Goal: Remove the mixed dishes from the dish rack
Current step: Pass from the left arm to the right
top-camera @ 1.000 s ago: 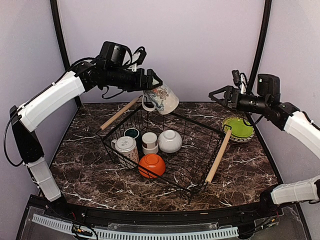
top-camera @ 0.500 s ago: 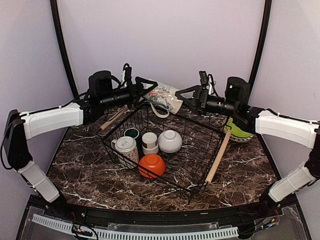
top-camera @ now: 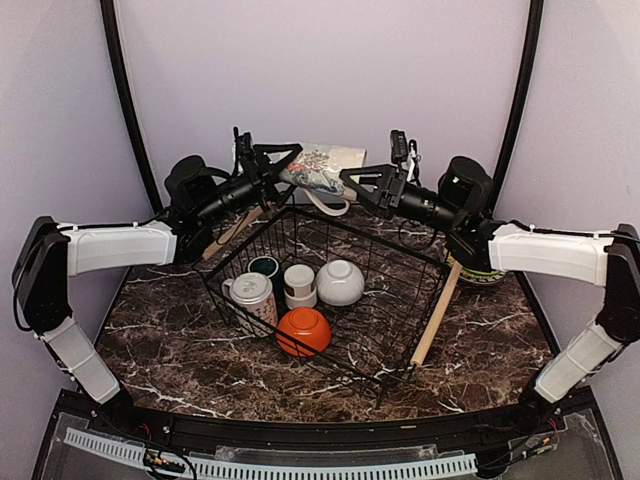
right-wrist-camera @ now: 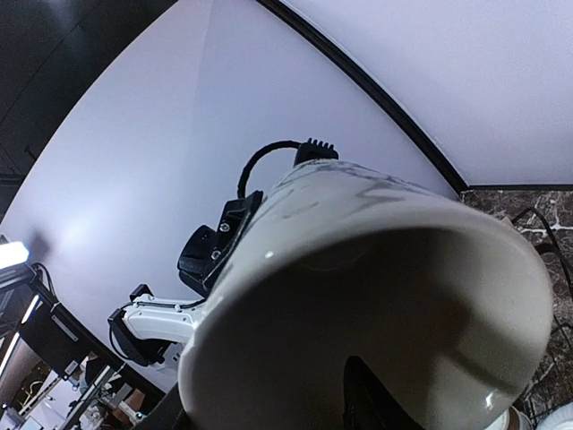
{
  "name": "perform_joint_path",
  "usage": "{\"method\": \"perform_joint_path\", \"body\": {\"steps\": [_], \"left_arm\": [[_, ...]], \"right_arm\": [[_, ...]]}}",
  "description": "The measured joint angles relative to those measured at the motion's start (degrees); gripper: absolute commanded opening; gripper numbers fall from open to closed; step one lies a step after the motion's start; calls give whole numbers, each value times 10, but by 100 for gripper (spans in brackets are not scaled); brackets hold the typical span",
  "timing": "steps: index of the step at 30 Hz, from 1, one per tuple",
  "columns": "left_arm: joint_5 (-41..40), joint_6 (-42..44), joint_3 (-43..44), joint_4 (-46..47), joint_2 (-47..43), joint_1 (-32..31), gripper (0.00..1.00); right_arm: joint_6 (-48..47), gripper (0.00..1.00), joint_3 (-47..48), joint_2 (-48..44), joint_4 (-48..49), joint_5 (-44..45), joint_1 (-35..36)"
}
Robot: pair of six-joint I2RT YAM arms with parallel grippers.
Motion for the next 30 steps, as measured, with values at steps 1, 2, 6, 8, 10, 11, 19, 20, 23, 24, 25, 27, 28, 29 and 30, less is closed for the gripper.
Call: {"method": "perform_joint_path", "body": {"steps": [1,2,6,8,10,11,19,20,23,24,25,27,28,29,30], "left_arm": [[2,-11,-2,15,7,1,4],[4,-20,-5,26,13,2,4],[5,-39,-25,44,21,5,5],[5,-43,-35,46,21,7,5],[5,-48,-40,42,21,9,6],[4,-50,-41,39,21,9,10],[6,-23,-45,-24,-6,10,65],[9,-17,-45,-28,-10,10,77],[21,0,-48,-39,-30,11,91],[27,6,-49,-43,-36,10,95],[36,19,-51,-43,-41,12,97],[47,40,-56,-45,-54,21,99],[50,47,-58,-44,-61,30,99],[51,51,-59,-44,-66,37,99],[54,54,-61,-41,-72,45,99]], "right_arm": [[3,43,3,5,9,-1,1],[7,41,9,14,16,-3,1],[14,29,20,40,32,-8,1],[14,21,21,46,34,-11,1],[9,10,22,49,39,-15,1],[2,6,22,50,40,-17,1],[-38,0,21,41,19,-16,1],[-43,0,21,35,14,-15,1],[-59,0,14,10,-7,-16,7],[-62,0,10,0,-12,-16,8],[-54,0,3,-12,-16,-14,7],[-43,0,-11,-36,-28,-8,-1],[-40,0,-19,-48,-35,-4,-7],[-38,0,-25,-59,-42,1,-15],[-37,0,-31,-67,-48,6,-23]]}}
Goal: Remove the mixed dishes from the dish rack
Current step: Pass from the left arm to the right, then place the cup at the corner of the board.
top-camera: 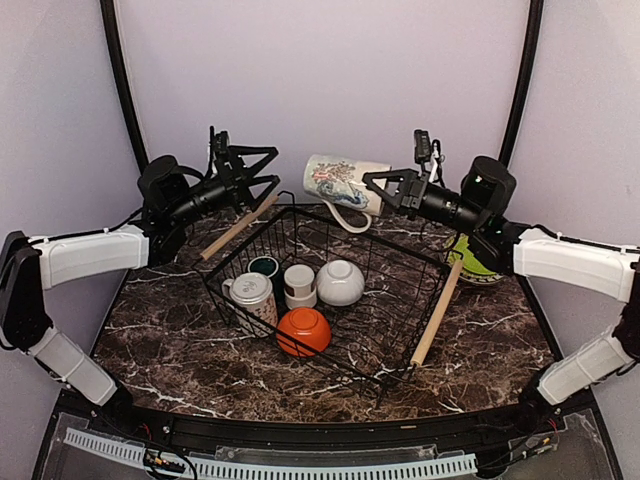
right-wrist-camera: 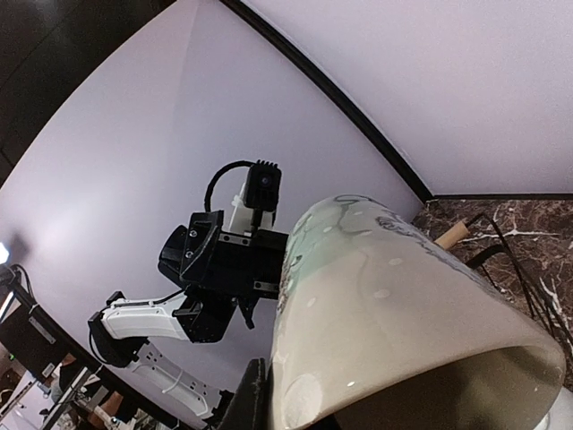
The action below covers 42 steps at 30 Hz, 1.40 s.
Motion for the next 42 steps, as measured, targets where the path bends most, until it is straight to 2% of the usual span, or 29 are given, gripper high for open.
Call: {"method": "perform_joint_path", "body": {"steps": [6,8,11,15,20,24,28,32,38,42], "left_arm": [[18,25,-2,-9,-14,30,99],[24,49,-1,-39,-21,33,99],[24,120,23,-150,-35,36,99],[2,233,85,-297,-56,37,99],[-70,382,169,-462,-102,37,99],[-116,461,198,-532,-130,37,99],[-151,514,202,-578,-139,37,99],[-175,542,189,-600,-139,37,99],[-190,559,160,-608,-143,37,99],[-191,564,149,-609,-144,37,99]], "right_arm": [[-6,0,-18,-46,-71,20,-42],[-34,0,-17,-76,-132,36,-54],[-106,0,9,-134,-275,90,-61],[-206,0,71,-193,-450,195,-62],[-303,0,138,-241,-648,366,-62],[-342,0,166,-241,-800,497,-64],[-353,0,182,-181,-937,596,-92],[-356,0,168,-110,-984,599,-179],[-367,0,119,-69,-975,473,-319],[-368,0,111,-31,-958,426,-362]]}}
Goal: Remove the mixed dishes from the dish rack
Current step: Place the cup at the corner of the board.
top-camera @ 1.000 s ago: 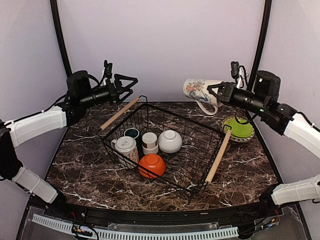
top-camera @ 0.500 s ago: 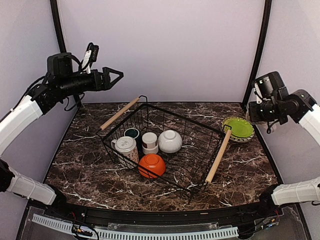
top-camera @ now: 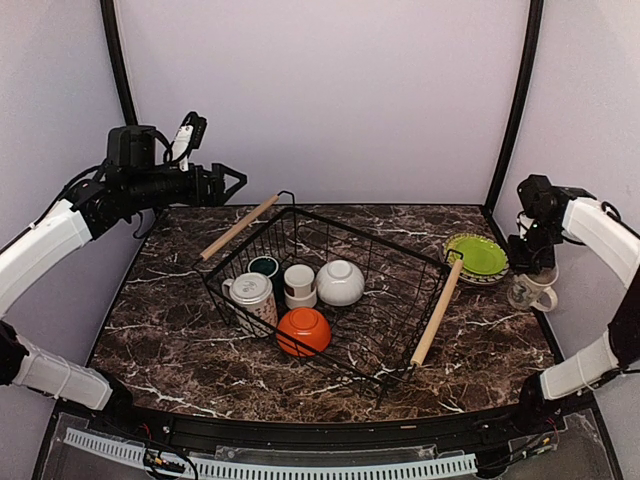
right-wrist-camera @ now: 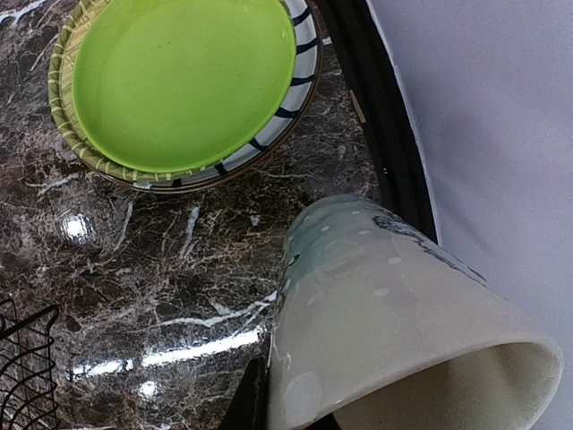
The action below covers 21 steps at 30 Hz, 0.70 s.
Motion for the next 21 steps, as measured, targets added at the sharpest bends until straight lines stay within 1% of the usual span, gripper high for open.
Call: {"method": "perform_joint_path", "body": {"steps": [4,10,17,18,21], "left_arm": [[1,3,-6,0,0,0,99],[4,2,-16,0,-3,0,99],[13,1,-20,2,-4,0,99],[16,0,-20,2,-4,0,99],[19,-2,-21,2,-4,0,99]], "right_arm": [[-4,0,-11,35,34,-31,-22],[-5,0,-28,65,81,-38,-36],[-4,1,-27,71,92,-35,-38],[-4,4,-28,71,93,-35,-38],[-4,18,-28,71,96,-38,-38]]}}
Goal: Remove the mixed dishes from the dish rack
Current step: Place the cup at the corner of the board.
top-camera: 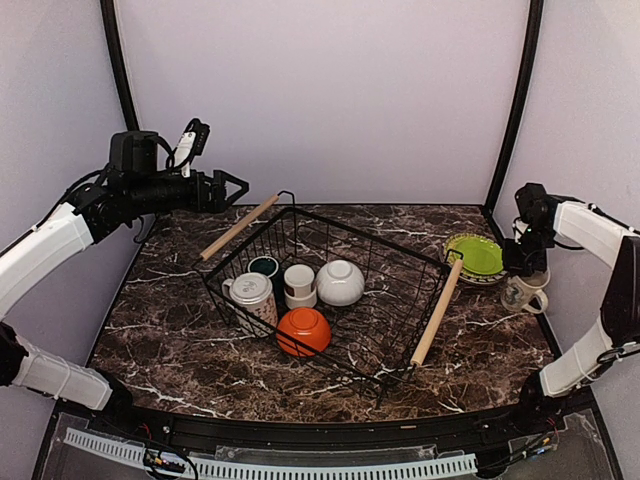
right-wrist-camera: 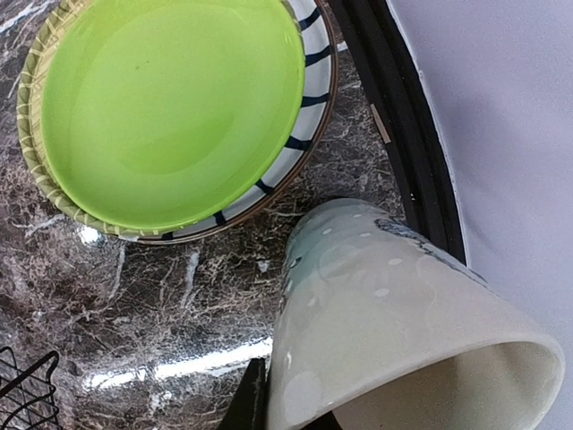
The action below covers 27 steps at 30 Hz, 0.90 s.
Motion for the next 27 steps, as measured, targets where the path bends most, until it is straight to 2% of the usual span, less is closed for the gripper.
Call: {"method": "perform_joint_path", "body": {"steps": [4,10,20,27], "left_arm": [[3,-1,0,0,0,0,99],[14,-1,0,0,9,0,99],[51,1,7,-15,61,-12,95],[-1,40,47,-71,95,-76,95]], "right_arm": [[-3,42,1,0,19,-2,0],[-10,62,4,-7,28,-2,-1],[-25,97,17,-72,3,-21,-1],[-36,99,55,-108,-7,-28,13]]}}
